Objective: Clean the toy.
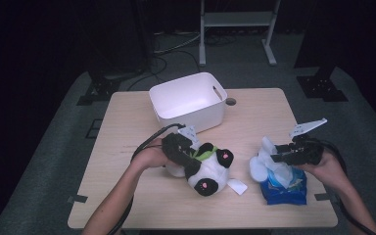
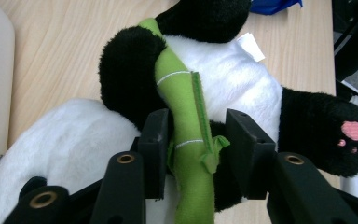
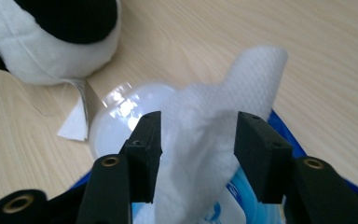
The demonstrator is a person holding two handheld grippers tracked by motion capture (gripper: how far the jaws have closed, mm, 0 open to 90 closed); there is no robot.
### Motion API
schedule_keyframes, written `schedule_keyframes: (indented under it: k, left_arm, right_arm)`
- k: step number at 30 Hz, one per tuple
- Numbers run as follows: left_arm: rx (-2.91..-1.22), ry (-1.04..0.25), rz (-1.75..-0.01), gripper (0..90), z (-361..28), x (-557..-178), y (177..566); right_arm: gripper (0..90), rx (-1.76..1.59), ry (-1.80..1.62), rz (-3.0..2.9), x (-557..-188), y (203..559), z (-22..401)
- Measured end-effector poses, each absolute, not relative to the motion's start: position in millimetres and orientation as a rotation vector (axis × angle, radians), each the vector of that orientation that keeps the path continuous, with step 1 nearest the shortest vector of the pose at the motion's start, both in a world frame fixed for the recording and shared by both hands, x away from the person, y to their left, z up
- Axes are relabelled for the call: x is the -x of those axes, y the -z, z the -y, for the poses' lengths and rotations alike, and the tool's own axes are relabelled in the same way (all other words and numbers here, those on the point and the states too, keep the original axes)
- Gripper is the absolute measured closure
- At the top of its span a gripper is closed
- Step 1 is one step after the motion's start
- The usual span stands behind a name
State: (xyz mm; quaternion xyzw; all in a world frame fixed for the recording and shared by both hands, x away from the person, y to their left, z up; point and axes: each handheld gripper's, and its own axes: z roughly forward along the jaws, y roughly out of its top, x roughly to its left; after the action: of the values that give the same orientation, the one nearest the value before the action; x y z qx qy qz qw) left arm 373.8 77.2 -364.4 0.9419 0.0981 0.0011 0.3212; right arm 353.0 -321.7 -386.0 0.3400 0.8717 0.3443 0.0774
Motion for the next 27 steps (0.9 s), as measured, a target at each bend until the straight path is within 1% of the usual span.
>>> schedule_keyframes:
  k: [5,12,20,27]
  left_arm:
    - [-2.453,0.010,-0.248,54.1,-80.4,-371.2,361.1]
    - [-2.421,0.020,-0.236,50.0,-86.9,-367.6,355.8]
    - [-2.391,-0.017,-0.257,47.7,-102.6,-364.0,346.5]
    - [-2.379,-0.045,-0.297,45.7,-119.2,-362.6,345.5]
  right_arm:
    - [48.5,-0.925,-1.079,-2.633,-354.2,376.7,302.0]
    - [47.0,-0.828,-1.187,-2.665,-357.8,365.2,273.6]
    - [44.8,-0.625,-1.223,-2.748,-357.4,346.6,212.9]
    - [44.4,-0.487,-1.197,-2.812,-362.9,344.1,165.6]
